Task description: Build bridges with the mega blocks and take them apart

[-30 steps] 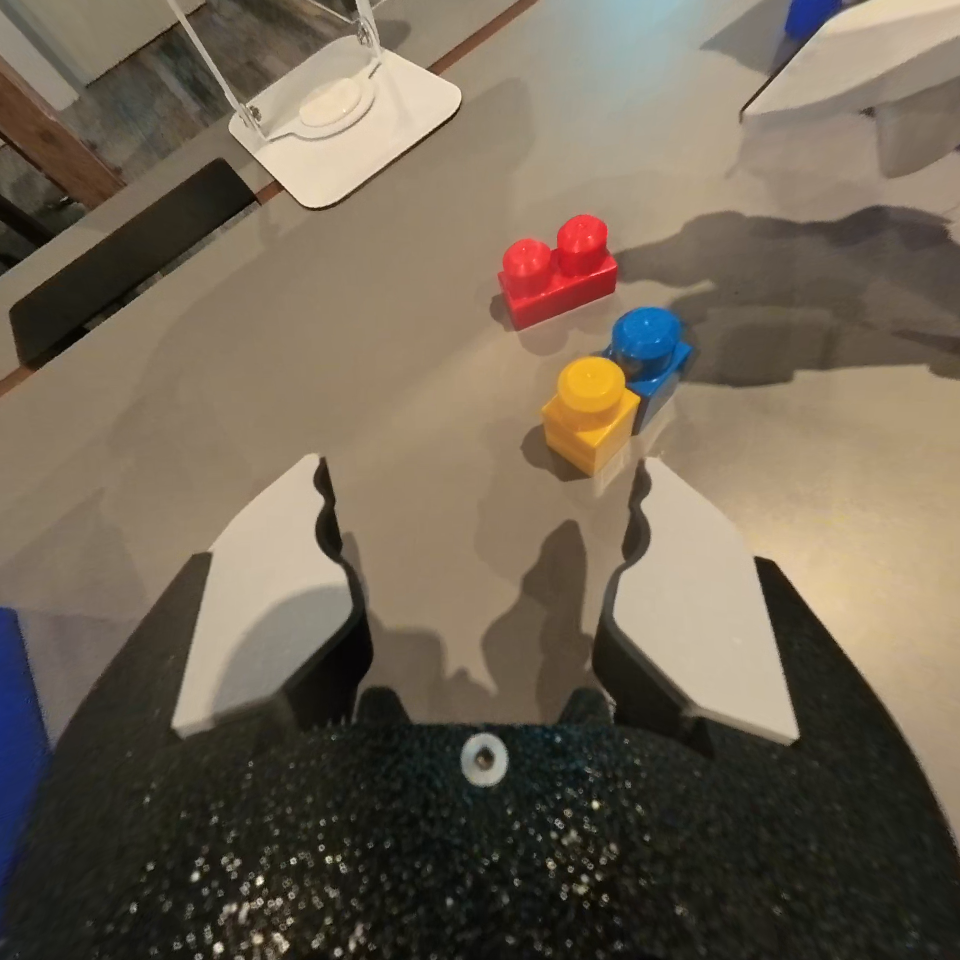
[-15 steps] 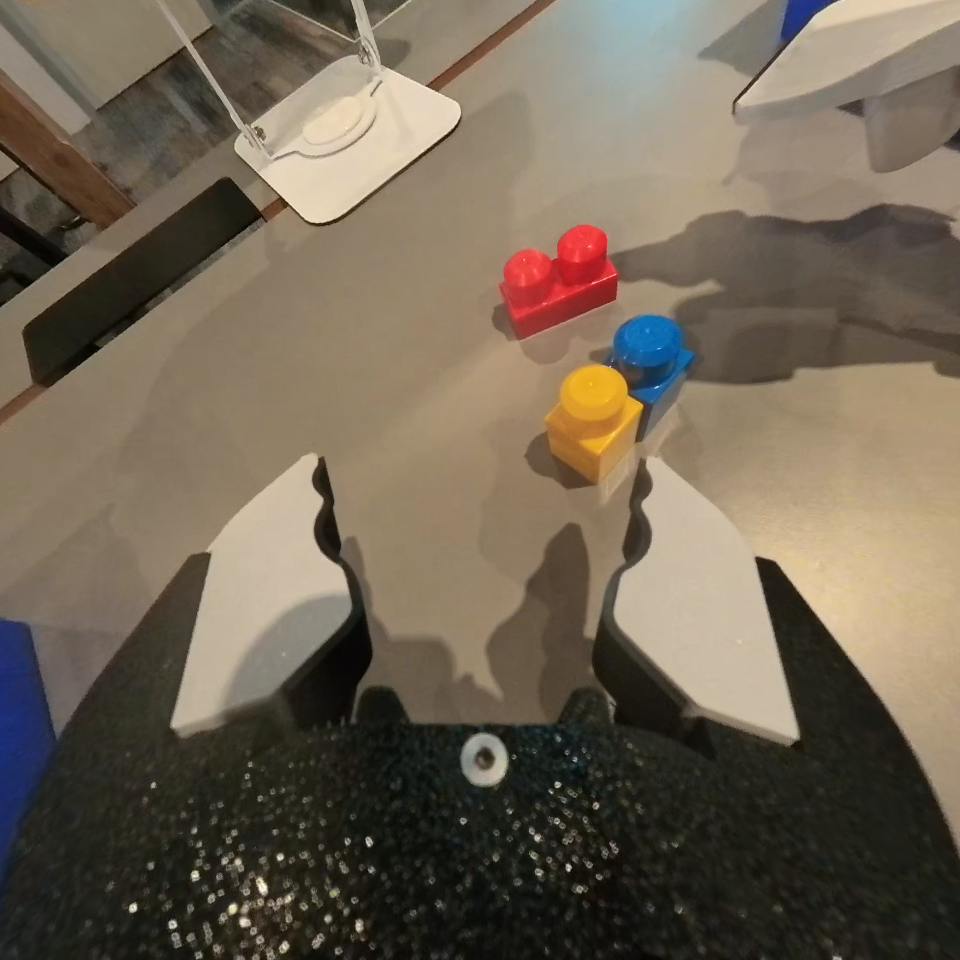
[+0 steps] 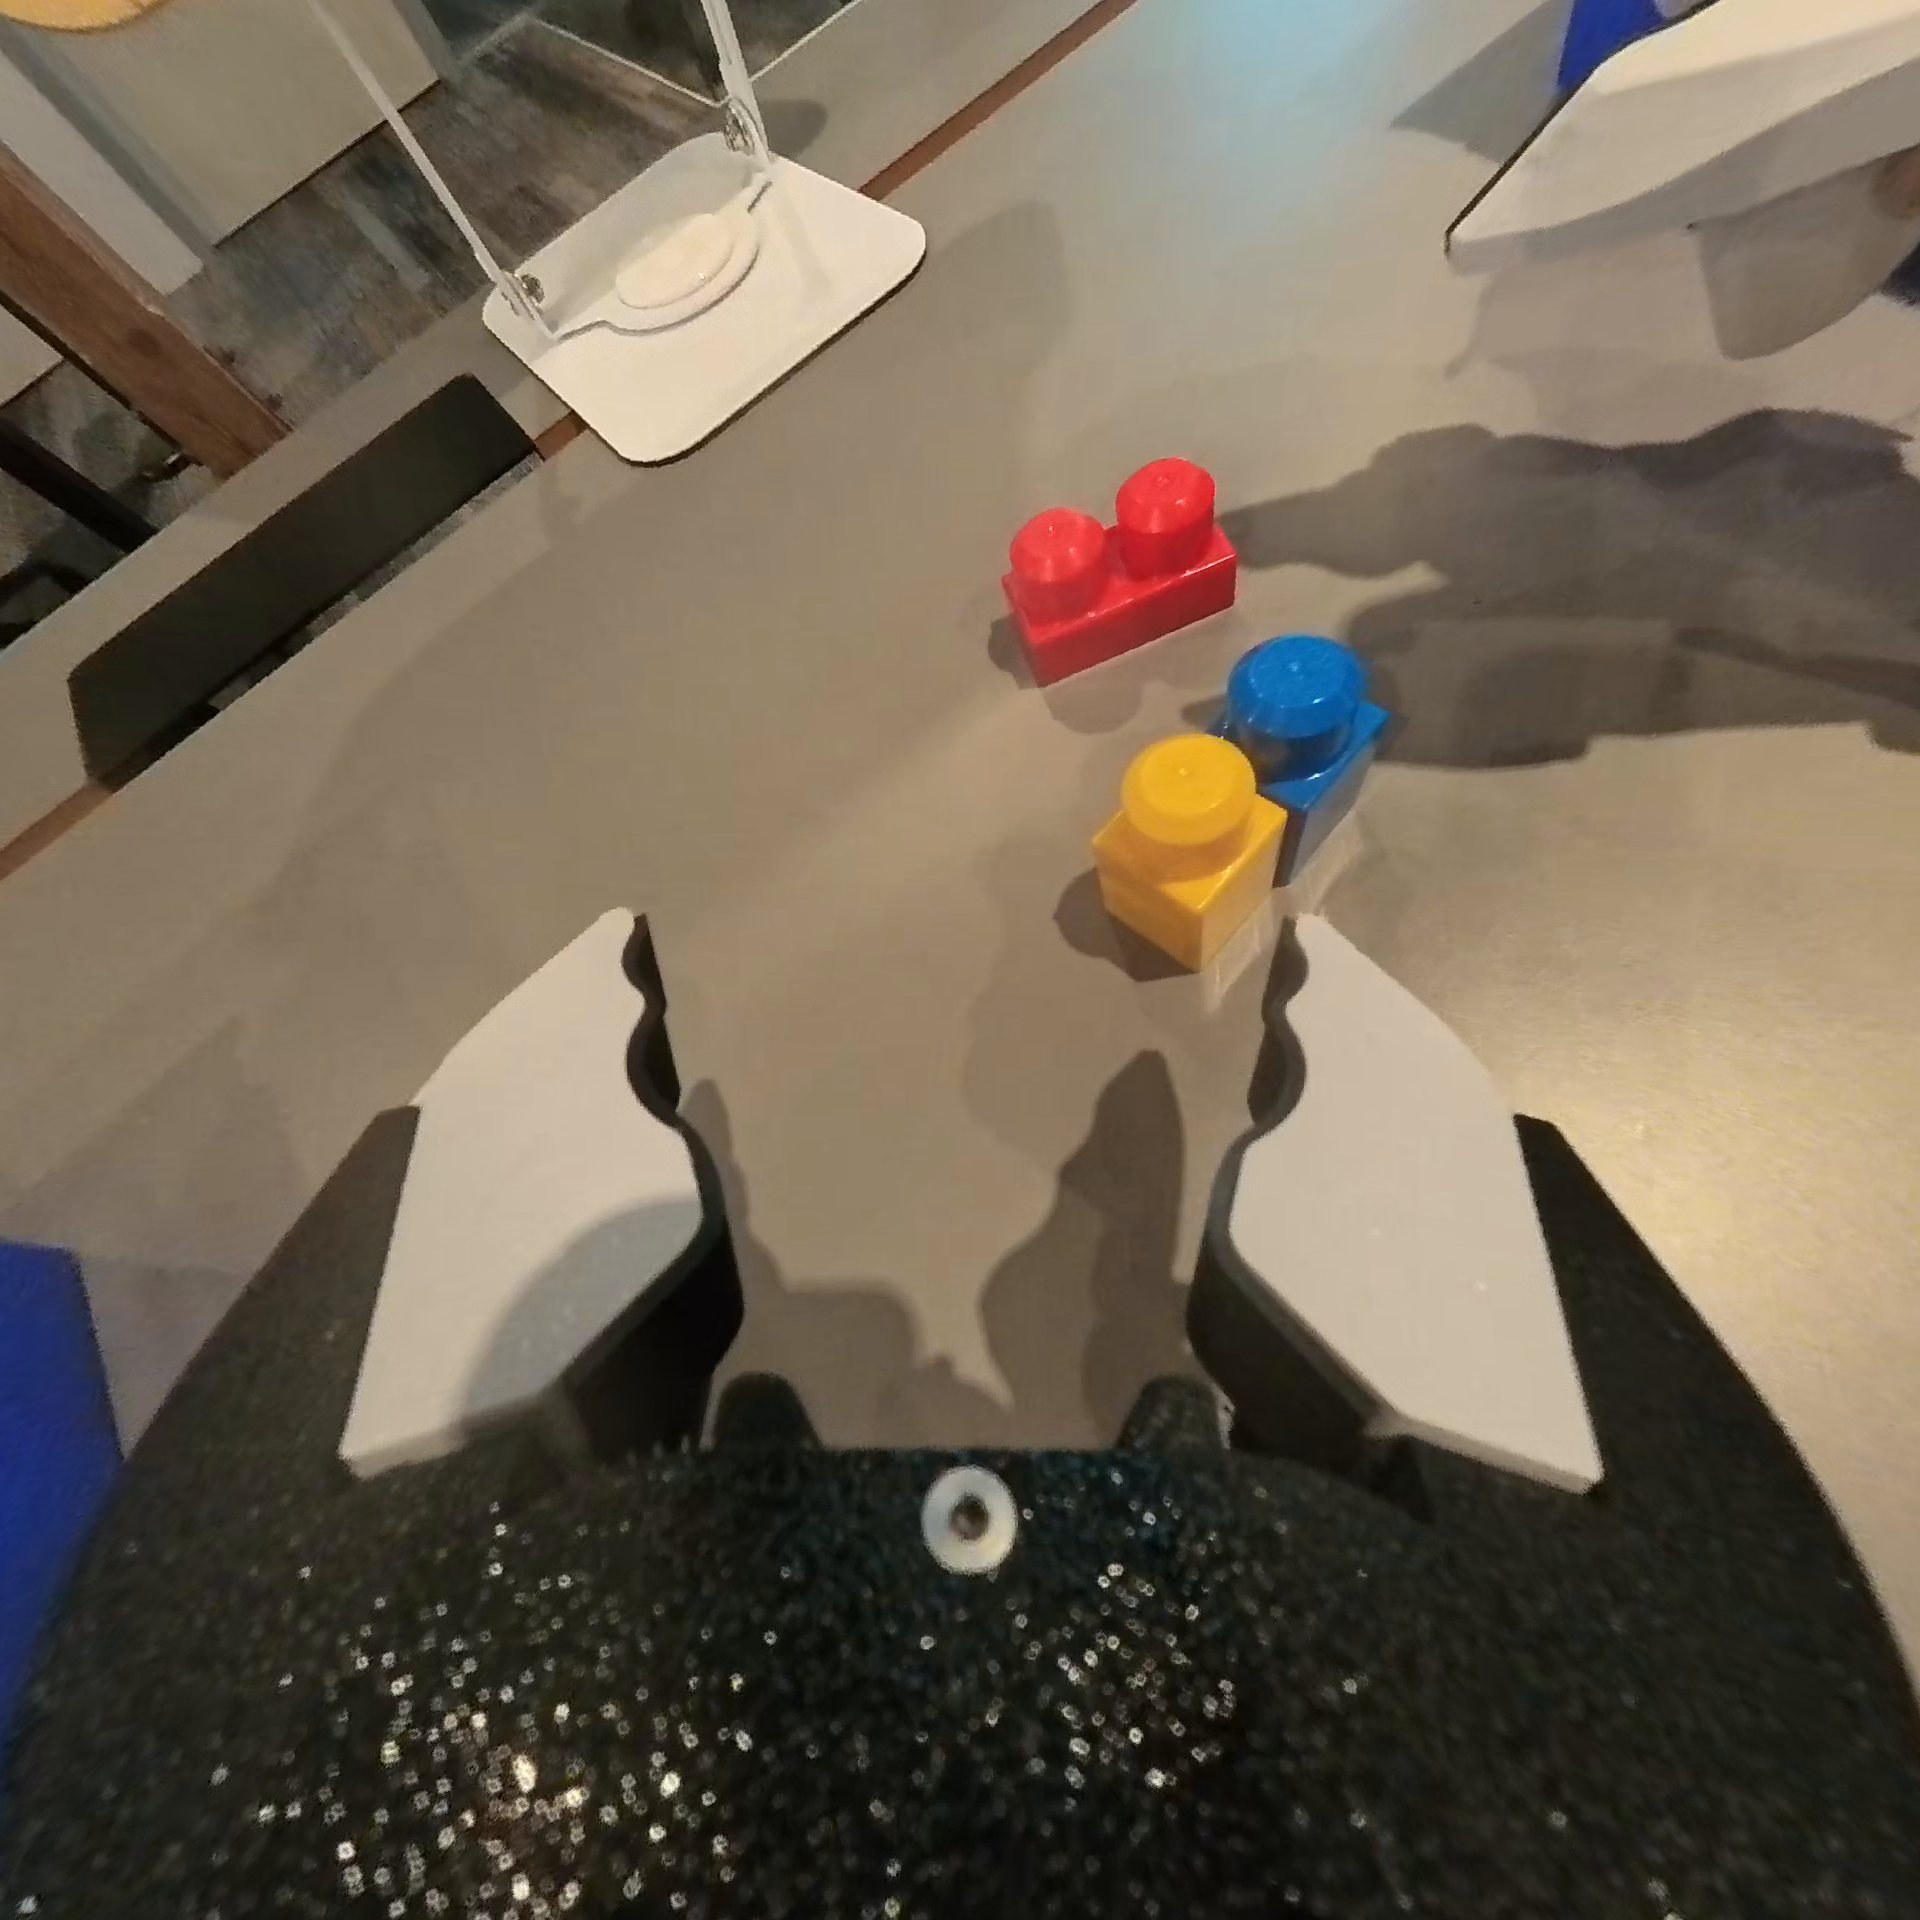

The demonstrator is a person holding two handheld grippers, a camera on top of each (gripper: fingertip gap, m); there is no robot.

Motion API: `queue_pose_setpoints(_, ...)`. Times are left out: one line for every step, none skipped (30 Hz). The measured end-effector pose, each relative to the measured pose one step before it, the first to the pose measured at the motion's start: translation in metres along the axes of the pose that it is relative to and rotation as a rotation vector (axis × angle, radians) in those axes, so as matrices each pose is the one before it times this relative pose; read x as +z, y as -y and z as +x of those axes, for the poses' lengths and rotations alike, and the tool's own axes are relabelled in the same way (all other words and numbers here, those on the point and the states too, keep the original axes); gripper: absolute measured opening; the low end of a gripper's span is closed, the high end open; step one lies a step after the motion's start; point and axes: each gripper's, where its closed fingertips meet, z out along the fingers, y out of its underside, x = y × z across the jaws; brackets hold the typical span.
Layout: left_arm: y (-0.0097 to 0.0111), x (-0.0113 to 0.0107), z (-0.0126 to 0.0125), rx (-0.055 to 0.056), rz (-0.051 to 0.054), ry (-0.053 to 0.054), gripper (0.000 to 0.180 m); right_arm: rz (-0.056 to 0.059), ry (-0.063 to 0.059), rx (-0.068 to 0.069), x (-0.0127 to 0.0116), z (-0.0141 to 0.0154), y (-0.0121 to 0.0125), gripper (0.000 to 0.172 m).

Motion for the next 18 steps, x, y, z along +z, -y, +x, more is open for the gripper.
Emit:
queue_pose_setpoints(-0.00033,-0.00032,-0.00033,-0.0009,0.0001,0.0002,0.109,-0.0002,-0.0007,-0.0005,-0.00002,0.00020,-0.00015,0.058)
queue_pose_setpoints(-0.00011,-0.00046,-0.00050,-0.0015,0.0015,0.0006,0.109,-0.0003,-0.0007,-0.0010,0.00002,0.00008,-0.00001,0.058)
queue_pose_setpoints(0.00031,-0.00042,-0.00043,-0.0011,0.0027,0.0009,0.109,0.0005,-0.0008,-0.0012,-0.00013,0.00003,0.00015,0.058)
queue_pose_setpoints(0.00036,-0.00053,-0.00041,-0.0006,0.0025,0.0009,0.109,0.0011,-0.0015,-0.0012,-0.00013,0.00020,0.00020,0.058)
queue_pose_setpoints(0.00034,-0.00033,-0.00041,-0.0002,0.0020,0.0010,0.109,0.0015,-0.0016,-0.0012,-0.00018,0.00012,0.00035,0.058)
queue_pose_setpoints(0.00039,-0.00025,-0.00037,0.0001,0.0014,0.0013,0.109,0.0012,-0.0013,-0.0006,-0.00016,0.00023,0.00018,0.058)
queue_pose_setpoints(0.00028,-0.00017,-0.00017,0.0008,0.0015,0.0014,0.109,0.0005,-0.0008,0.0002,-0.00012,0.00015,0.00011,0.058)
queue_pose_setpoints(0.00024,-0.00005,0.00004,0.0011,0.0017,-0.0008,0.109,0.0001,-0.0001,0.0004,-0.00007,0.00016,-0.00005,0.058)
queue_pose_setpoints(-0.00004,0.00004,-0.00003,-0.0002,0.0007,0.0002,0.109,-0.0001,-0.0001,0.0006,0.00000,0.00019,-0.00006,0.058)
queue_pose_setpoints(0.00004,0.00013,-0.00055,0.0002,0.0013,0.0033,0.109,0.0009,-0.0001,0.0002,-0.00021,0.00004,0.00023,0.058)
queue_pose_setpoints(-0.00001,0.00016,-0.00019,0.0007,0.0016,0.0010,0.109,0.0020,-0.0003,-0.0005,-0.00018,-0.00001,0.00039,0.058)
queue_pose_setpoints(-0.00022,0.00016,-0.00039,-0.0012,0.0002,0.0013,0.109,0.0025,-0.0010,-0.0008,-0.00030,0.00017,0.00050,0.058)
queue_pose_setpoints(0.00000,0.00011,-0.00054,0.0000,0.0029,0.0024,0.109,0.0028,-0.0009,-0.0010,-0.00037,0.00012,0.00052,0.058)
queue_pose_setpoints(0.00020,0.00014,-0.00031,0.0009,0.0050,0.0004,0.109,0.0031,-0.0005,-0.0010,-0.00019,0.00000,0.00052,0.058)
queue_pose_setpoints(0.00032,0.00015,-0.00025,0.0004,0.0072,-0.0016,0.109,0.0044,0.0008,-0.0018,-0.00007,-0.00013,0.00060,0.058)
queue_pose_setpoints(0.00038,0.00019,-0.00059,-0.0019,0.0084,-0.0026,0.110,0.0054,0.0022,-0.0039,0.00011,-0.00035,0.00070,0.058)
queue_pose_setpoints(-0.00008,0.00013,-0.00062,-0.0057,0.0061,-0.0063,0.110,0.0058,0.0027,-0.0060,0.00032,-0.00025,0.00027,0.058)
queue_pose_setpoints(-0.00063,-0.00027,-0.00058,-0.0069,0.0019,-0.0082,0.110,0.0026,0.0008,-0.0016,0.00035,0.00016,-0.00040,0.058)
